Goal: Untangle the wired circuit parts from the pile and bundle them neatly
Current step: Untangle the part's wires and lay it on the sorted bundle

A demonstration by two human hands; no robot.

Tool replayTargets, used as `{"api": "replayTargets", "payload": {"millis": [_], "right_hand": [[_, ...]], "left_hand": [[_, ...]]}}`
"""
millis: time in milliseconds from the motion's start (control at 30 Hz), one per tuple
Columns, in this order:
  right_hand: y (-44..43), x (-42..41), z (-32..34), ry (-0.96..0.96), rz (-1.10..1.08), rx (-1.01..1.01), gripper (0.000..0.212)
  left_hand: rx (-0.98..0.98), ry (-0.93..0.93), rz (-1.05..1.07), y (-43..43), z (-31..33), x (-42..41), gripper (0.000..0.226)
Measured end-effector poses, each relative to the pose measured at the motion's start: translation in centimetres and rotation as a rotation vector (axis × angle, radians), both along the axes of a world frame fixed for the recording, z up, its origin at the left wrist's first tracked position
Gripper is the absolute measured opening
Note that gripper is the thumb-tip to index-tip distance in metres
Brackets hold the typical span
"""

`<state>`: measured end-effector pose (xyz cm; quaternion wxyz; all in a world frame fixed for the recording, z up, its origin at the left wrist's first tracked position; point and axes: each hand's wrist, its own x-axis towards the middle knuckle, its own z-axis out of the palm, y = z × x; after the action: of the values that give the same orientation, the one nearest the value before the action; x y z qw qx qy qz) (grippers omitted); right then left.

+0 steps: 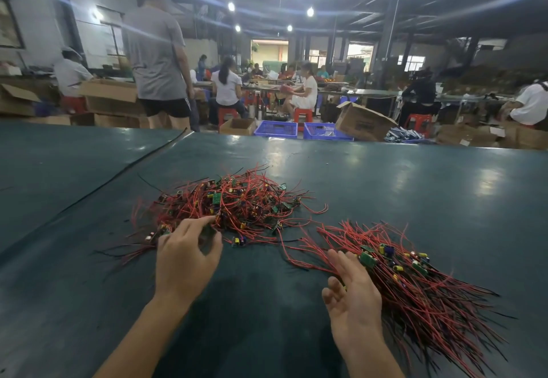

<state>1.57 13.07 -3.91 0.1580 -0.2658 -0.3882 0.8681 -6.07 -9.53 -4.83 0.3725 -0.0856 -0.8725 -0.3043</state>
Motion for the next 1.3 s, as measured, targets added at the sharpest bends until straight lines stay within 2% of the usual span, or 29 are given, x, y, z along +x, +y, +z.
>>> {"api": "replayTargets", "payload": {"millis": [100, 267, 333, 433, 533, 667, 833, 900, 933, 1000, 1033, 1100, 1200, 1300], "right_hand": [[-0.3, 0.0, 0.0, 0.013, 0.100, 0.050, 0.024], [-1.4, 0.0, 0.0, 0.064, 0.183, 0.256, 0.012], [-1.8, 0.1, -0.2, 0.064, 0.212, 0.368, 0.020], [-2.2, 0.3, -0.2, 0.067, 0.253, 0.474, 0.027], [-2.4, 0.4, -0.2, 0.088, 0.289, 0.526, 0.020], [-2.5, 0.3, -0.4, 0.106, 0.240, 0.592, 0.026], [-2.1, -0.1, -0.9, 0.121, 0.133, 0.559, 0.027], [-1.9, 0.0, -0.9, 0.148, 0.133, 0.526, 0.026], [-1.9, 0.0, -0.9, 0.167, 0.143, 0.524, 0.027], [-2.2, 0.2, -1.0, 0.208, 0.184, 0.570, 0.028], [-2.3, 0.3, -1.0, 0.233, 0.207, 0.600, 0.028], [-2.5, 0.4, -0.9, 0.284, 0.217, 0.653, 0.027], [-2.4, 0.5, -0.8, 0.321, 0.165, 0.732, 0.025], [-2.4, 0.5, -0.8, 0.356, 0.132, 0.735, 0.027]], "left_hand": [[-0.074, 0.118, -0.210, 2.7, 0.5, 1.7, 0.028], [-0.381, 0.190, -0.583, 5.5, -0.3, 3.4, 0.031], [-0.440, 0.187, -0.645, 5.9, -0.6, 3.6, 0.033], [-0.443, 0.165, -0.661, 6.0, -0.5, 3.8, 0.040], [-0.404, 0.114, -0.663, 5.9, -0.4, 3.8, 0.044], [-0.322, 0.097, -0.630, 6.0, -0.6, 3.8, 0.045], [-0.222, 0.159, -0.552, 6.0, -0.7, 3.7, 0.017], [-0.228, 0.069, -0.494, 6.0, -0.9, 3.8, 0.010], [-0.209, -0.039, -0.463, 6.1, -1.0, 3.8, 0.019], [-0.028, -0.335, -0.476, 6.6, -1.0, 4.1, 0.045], [0.162, -0.485, -0.528, 6.8, -0.7, 4.3, 0.055], [0.550, -0.703, -0.634, 7.4, -0.1, 4.5, 0.057], [0.881, -0.820, -0.718, 7.7, 0.5, 4.5, 0.050], [0.993, -0.805, -0.728, 7.9, 0.7, 4.4, 0.037]]}}
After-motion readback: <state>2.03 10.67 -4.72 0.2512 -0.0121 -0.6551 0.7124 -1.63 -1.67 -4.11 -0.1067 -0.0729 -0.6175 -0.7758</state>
